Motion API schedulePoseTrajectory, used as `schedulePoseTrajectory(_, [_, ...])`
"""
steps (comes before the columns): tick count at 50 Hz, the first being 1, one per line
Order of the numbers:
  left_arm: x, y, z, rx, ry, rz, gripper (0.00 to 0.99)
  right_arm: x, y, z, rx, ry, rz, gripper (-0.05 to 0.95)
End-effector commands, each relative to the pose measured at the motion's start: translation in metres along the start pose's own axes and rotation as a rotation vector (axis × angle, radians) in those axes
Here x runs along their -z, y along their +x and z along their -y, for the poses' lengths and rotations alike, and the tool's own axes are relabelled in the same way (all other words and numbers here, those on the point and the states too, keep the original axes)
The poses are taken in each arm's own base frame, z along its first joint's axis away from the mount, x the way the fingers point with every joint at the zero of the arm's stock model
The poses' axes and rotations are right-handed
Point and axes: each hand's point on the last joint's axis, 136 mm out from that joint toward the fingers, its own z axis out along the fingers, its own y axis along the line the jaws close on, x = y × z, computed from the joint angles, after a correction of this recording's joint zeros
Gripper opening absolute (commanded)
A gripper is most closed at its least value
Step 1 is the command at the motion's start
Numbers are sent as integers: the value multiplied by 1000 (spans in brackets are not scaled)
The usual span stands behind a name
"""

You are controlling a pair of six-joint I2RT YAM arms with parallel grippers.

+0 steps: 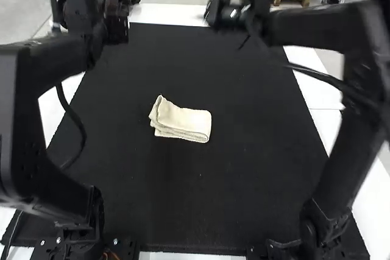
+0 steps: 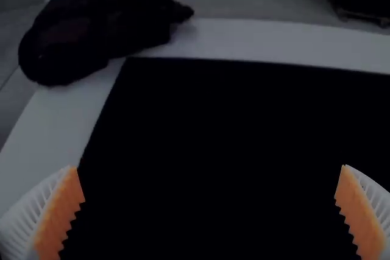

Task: Fold the towel.

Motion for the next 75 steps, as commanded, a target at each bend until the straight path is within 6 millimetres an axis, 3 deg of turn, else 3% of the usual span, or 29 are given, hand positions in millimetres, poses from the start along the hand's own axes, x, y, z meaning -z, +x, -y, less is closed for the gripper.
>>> schedulePoseTrajectory(1, [24, -69, 4, 3, 17, 153, 969, 50, -70, -34, 93, 18, 175, 167])
schedulePoseTrajectory(4, [34, -86, 6, 3, 22, 196, 969, 69, -83, -44, 116, 25, 216, 348])
schedulePoseTrajectory(9, [56, -112, 8, 4, 30, 265, 969, 107, -100, -52, 138, 65, 281, 844])
schedulePoseTrajectory(11, [66, -120, 9, 5, 34, 289, 969, 124, -104, -55, 149, 77, 307, 923])
schedulePoseTrajectory(15, [87, -134, 10, 7, 39, 340, 969, 158, -111, -66, 157, 98, 368, 921])
schedulePoseTrajectory(21, [123, -149, 11, 10, 50, 413, 969, 206, -112, -100, 202, 88, 465, 921])
schedulePoseTrajectory(26, [152, -155, 14, 13, 66, 473, 969, 239, -103, -126, 256, 87, 528, 921])
schedulePoseTrajectory(36, [218, -154, 13, 25, 84, 612, 969, 303, -60, -190, 405, 62, 687, 921])
schedulePoseTrajectory(45, [267, -129, 5, 35, 68, 716, 969, 353, -9, -237, 524, 33, 854, 921])
schedulePoseTrajectory(51, [306, -118, -6, 55, 32, 823, 969, 386, 11, -253, 625, 97, 1001, 921])
schedulePoseTrajectory(55, [327, -110, -22, 63, -61, 900, 967, 397, -4, -224, 611, 319, 1049, 921])
schedulePoseTrajectory(58, [319, -109, -28, 57, -112, 911, 967, 413, -11, -206, 725, 534, 1101, 921])
schedulePoseTrajectory(61, [316, -105, -28, 31, -124, 927, 967, 422, -15, -181, 731, 672, 1149, 921])
schedulePoseTrajectory(65, [302, -97, -11, -61, -65, 940, 967, 423, -12, -146, 748, 754, 1218, 921])
schedulePoseTrajectory(68, [290, -84, 3, -102, 1, 963, 967, 415, -3, -108, 711, 824, 1191, 921])
schedulePoseTrajectory(72, [273, -66, 7, -161, -15, 973, 967, 401, 13, -65, 669, 879, 1133, 921])
schedulePoseTrajectory(75, [258, -47, 11, -205, -12, 964, 967, 389, 25, -45, 700, 894, 1087, 921])
